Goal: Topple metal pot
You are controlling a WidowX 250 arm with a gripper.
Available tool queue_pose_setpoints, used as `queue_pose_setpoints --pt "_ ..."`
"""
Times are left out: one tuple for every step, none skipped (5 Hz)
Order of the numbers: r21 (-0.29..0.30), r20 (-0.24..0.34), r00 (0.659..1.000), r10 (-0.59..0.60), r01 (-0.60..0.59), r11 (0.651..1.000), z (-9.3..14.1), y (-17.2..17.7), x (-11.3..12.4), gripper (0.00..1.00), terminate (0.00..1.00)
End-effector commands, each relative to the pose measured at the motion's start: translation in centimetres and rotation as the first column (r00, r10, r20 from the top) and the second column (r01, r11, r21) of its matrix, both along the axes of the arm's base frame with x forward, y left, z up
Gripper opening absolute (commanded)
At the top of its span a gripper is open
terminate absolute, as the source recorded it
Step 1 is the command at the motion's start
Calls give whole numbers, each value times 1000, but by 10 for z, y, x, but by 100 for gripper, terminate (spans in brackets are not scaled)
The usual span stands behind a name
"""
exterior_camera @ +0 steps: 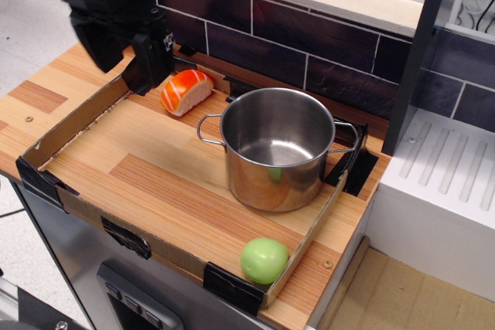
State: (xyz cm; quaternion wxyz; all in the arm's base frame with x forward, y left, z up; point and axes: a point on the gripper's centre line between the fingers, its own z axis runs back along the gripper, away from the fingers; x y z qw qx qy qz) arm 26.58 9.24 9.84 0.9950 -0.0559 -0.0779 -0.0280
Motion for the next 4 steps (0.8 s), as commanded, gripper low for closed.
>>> queue_pose_setpoints --pt "-98 14 993 -118 118 988 13 -25 21 100 0" --pt "-80 18 994 -108 109 991 10 -40 25 100 0" --pt "5 57 992 -112 112 994 -2 -58 28 100 0" --pt "30 39 994 -105 104 994 -20 -70 32 100 0"
